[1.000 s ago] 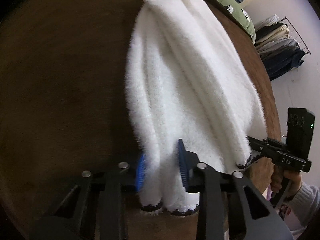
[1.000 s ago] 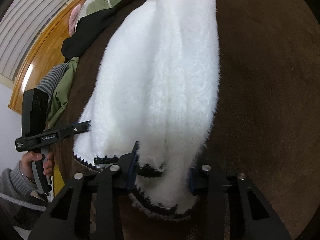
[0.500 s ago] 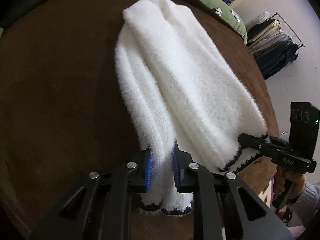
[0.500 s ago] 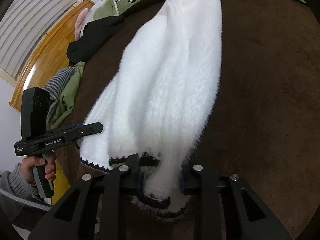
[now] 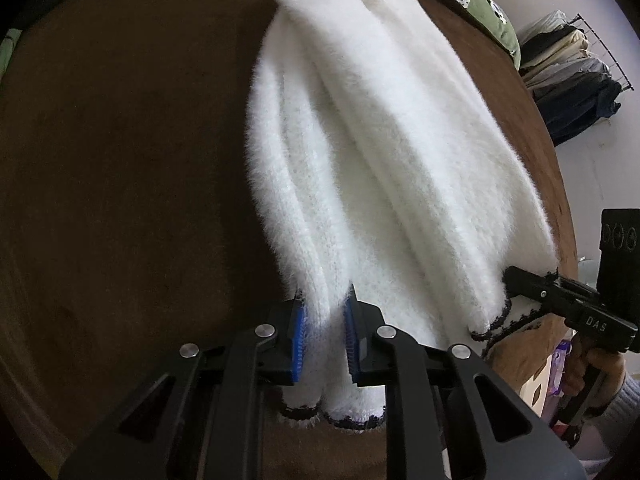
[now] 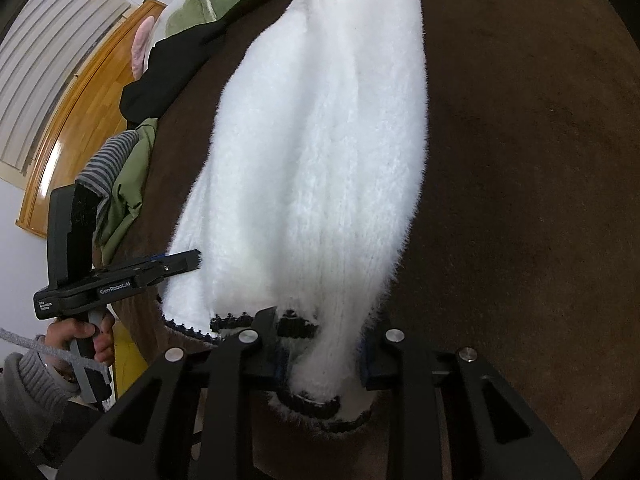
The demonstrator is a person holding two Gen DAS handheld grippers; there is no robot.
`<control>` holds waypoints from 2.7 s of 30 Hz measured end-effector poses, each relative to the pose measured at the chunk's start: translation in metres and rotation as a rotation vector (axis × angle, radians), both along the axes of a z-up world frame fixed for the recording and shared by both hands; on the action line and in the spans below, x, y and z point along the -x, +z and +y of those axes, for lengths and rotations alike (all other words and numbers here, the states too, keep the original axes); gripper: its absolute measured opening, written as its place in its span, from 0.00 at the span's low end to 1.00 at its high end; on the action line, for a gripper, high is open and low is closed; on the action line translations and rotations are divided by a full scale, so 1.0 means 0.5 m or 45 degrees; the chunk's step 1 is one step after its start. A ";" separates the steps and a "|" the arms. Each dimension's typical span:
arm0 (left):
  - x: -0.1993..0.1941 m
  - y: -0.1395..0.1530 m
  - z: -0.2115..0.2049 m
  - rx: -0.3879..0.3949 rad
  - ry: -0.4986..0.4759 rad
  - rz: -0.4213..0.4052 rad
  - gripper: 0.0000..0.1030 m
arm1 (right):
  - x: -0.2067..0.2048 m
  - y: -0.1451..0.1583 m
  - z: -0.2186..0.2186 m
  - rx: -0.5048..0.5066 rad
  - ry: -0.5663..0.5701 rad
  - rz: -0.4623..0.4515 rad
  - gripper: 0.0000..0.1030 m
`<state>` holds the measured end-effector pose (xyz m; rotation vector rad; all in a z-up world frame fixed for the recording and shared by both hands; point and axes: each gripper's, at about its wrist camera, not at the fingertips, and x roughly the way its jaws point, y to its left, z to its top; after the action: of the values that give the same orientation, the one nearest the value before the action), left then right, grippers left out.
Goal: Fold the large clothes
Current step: 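Lift the hem with both tools and fold it toward the collar, then lay the folded hem down with both tools and open them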
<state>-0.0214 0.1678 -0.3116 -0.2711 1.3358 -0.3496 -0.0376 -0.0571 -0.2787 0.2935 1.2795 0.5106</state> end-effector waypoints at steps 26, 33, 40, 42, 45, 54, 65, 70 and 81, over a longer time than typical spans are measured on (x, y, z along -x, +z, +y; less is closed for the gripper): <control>-0.102 0.264 0.012 -0.021 0.221 -0.137 0.18 | -0.158 0.248 -0.043 -0.195 -0.020 -0.101 0.24; -0.182 0.327 0.009 -0.004 0.289 -0.230 0.18 | -0.253 0.307 -0.049 -0.225 -0.093 -0.175 0.23; -0.288 0.376 -0.001 0.024 0.310 -0.313 0.19 | -0.334 0.341 -0.061 -0.279 -0.262 -0.206 0.23; -0.334 0.389 -0.008 0.021 0.281 -0.340 0.19 | -0.357 0.351 -0.059 -0.281 -0.304 -0.234 0.23; -0.390 0.396 -0.019 0.007 0.247 -0.364 0.19 | -0.391 0.351 -0.061 -0.276 -0.379 -0.250 0.23; -0.565 0.341 -0.047 -0.055 0.174 -0.367 0.19 | -0.541 0.311 -0.040 -0.161 -0.514 -0.262 0.23; -0.683 0.218 -0.060 -0.135 0.172 -0.357 0.19 | -0.683 0.181 -0.023 -0.095 -0.528 -0.225 0.23; -0.704 0.173 -0.074 -0.208 0.205 -0.346 0.19 | -0.738 0.123 -0.021 -0.062 -0.473 -0.169 0.23; -0.724 0.153 -0.080 -0.234 0.290 -0.286 0.24 | -0.771 0.092 -0.025 -0.070 -0.452 -0.086 0.26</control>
<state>0.3408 0.1280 -0.2352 -0.2200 1.0941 -0.0624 0.3477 -0.0695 -0.2326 0.5336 1.1178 0.2506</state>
